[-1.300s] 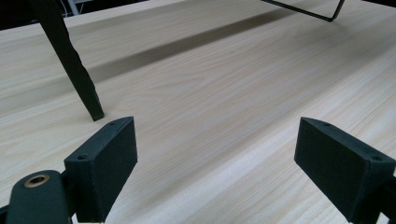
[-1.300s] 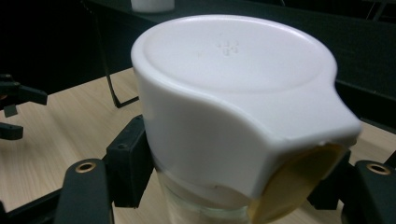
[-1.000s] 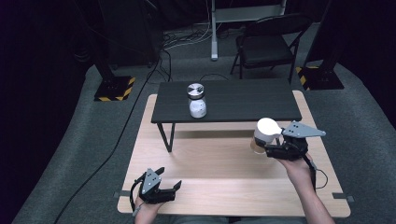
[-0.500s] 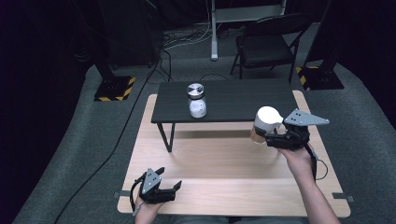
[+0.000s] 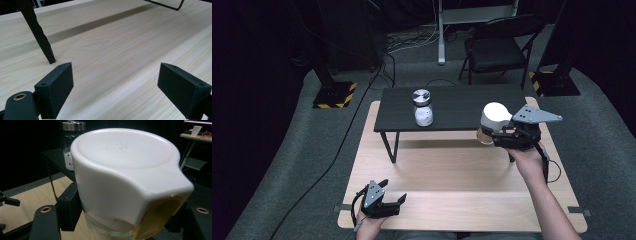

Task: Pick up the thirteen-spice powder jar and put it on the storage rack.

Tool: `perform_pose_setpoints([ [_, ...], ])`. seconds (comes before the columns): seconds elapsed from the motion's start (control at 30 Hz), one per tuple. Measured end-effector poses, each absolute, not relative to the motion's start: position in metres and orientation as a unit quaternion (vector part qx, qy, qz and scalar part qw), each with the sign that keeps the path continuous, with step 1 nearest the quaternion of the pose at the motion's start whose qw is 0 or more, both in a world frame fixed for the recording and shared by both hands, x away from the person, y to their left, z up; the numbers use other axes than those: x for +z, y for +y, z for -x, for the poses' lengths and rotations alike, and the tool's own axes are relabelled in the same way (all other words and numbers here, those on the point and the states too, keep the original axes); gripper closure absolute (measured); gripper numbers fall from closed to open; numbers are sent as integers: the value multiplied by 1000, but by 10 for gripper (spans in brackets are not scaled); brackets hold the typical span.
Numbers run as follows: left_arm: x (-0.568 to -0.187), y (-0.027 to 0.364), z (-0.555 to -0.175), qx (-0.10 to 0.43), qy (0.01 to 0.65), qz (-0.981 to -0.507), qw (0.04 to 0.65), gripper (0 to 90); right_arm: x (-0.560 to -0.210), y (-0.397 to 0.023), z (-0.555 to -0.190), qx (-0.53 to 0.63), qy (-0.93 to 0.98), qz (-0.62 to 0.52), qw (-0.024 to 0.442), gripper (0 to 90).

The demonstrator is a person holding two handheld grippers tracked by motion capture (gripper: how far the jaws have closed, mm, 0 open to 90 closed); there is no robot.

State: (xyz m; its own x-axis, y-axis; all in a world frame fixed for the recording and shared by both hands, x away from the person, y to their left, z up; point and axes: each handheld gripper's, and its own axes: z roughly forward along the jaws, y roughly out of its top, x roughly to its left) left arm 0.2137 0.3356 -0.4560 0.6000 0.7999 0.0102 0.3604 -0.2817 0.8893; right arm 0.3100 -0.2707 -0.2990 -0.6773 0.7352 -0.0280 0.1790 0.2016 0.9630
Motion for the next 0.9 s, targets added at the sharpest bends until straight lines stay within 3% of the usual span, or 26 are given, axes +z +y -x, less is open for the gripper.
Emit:
perform_pose_setpoints([
  [0.9,-456,338,-214,235,379,-765,465,126,-279,-250,-364,534,731,-348,244,294],
])
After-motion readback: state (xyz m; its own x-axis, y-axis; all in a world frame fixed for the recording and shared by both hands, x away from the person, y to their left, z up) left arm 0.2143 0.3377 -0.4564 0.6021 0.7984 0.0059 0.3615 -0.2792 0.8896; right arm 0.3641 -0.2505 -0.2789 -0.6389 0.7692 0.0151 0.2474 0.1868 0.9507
